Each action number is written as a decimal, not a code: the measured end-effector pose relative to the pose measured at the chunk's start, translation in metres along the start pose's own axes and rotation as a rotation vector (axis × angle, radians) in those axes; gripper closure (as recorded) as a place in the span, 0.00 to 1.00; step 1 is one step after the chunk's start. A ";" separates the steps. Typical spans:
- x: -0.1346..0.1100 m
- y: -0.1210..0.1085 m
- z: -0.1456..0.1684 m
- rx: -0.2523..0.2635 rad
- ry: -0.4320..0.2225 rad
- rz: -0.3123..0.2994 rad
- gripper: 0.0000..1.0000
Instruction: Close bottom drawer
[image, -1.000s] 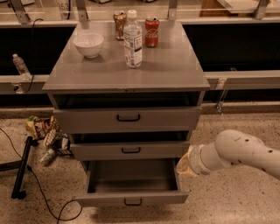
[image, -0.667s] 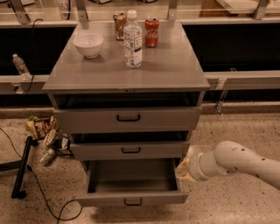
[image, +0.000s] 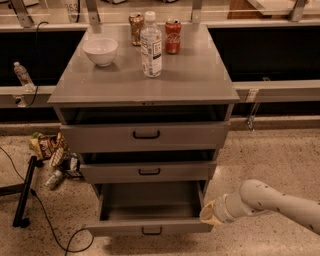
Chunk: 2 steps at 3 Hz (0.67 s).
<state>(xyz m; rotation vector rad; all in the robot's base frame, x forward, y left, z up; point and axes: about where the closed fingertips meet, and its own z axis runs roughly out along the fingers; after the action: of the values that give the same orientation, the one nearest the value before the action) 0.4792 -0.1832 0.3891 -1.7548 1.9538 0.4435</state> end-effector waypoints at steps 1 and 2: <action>0.000 0.001 0.001 -0.001 -0.001 0.000 1.00; 0.016 0.001 0.031 -0.007 -0.014 0.033 1.00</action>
Offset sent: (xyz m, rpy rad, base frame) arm 0.0003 0.0050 -0.0652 0.0197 0.0600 -0.0405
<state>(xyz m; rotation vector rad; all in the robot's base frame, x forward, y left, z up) 0.4808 -0.1801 0.3541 -1.7216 1.9768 0.4734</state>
